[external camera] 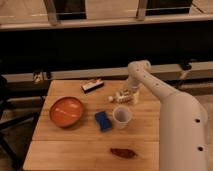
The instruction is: Place the bottle in the ceramic bowl
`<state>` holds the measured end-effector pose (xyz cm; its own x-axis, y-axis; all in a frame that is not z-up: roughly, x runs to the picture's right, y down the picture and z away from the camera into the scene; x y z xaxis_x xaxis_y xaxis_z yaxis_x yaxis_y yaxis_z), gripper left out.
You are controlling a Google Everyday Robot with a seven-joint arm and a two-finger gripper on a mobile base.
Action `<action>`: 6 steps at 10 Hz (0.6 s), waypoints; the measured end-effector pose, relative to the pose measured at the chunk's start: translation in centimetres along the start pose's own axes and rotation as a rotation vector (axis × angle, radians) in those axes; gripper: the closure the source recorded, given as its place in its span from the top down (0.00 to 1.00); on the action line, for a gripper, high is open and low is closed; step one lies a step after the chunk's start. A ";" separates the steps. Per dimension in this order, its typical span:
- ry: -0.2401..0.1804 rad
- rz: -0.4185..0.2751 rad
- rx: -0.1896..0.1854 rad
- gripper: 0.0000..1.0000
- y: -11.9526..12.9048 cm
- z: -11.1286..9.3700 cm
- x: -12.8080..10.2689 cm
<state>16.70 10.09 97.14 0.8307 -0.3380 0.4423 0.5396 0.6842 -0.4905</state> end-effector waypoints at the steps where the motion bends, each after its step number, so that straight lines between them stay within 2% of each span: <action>1: -0.007 0.000 0.000 0.80 -0.2 0.4 -0.1; 6: -0.005 -0.001 -0.005 0.80 0.0 0.0 0.0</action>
<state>16.71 10.09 97.11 0.8295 -0.3357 0.4464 0.5412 0.6805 -0.4940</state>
